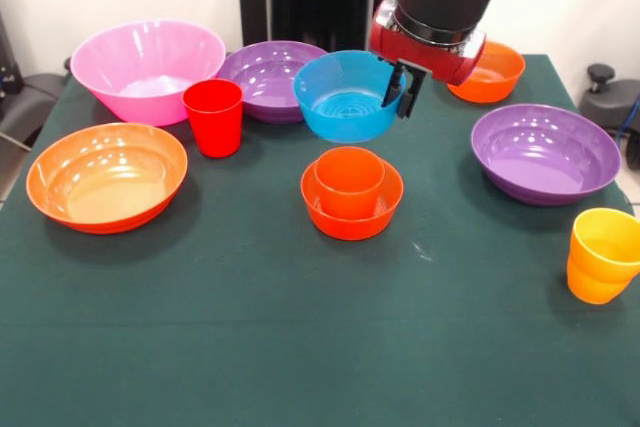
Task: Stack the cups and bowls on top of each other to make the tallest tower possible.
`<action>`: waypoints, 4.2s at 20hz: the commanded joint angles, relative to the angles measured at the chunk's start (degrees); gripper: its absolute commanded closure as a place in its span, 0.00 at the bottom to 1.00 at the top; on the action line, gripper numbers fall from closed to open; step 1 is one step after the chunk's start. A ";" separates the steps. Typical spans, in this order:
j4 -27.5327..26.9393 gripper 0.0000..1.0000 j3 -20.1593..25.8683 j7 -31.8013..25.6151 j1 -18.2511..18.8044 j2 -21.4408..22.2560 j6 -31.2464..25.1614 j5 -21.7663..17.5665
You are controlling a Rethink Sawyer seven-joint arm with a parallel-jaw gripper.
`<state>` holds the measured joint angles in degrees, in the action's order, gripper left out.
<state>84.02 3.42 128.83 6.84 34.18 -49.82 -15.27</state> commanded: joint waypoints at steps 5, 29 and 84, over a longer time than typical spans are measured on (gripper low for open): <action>3.87 1.00 6.92 -13.17 2.42 0.51 9.49 -8.41; 1.55 1.00 9.75 -11.24 4.35 -0.80 7.74 -10.52; 0.52 1.00 9.81 -6.53 2.35 -4.19 12.30 -14.13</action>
<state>84.84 8.86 128.83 9.86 33.76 -41.83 -25.13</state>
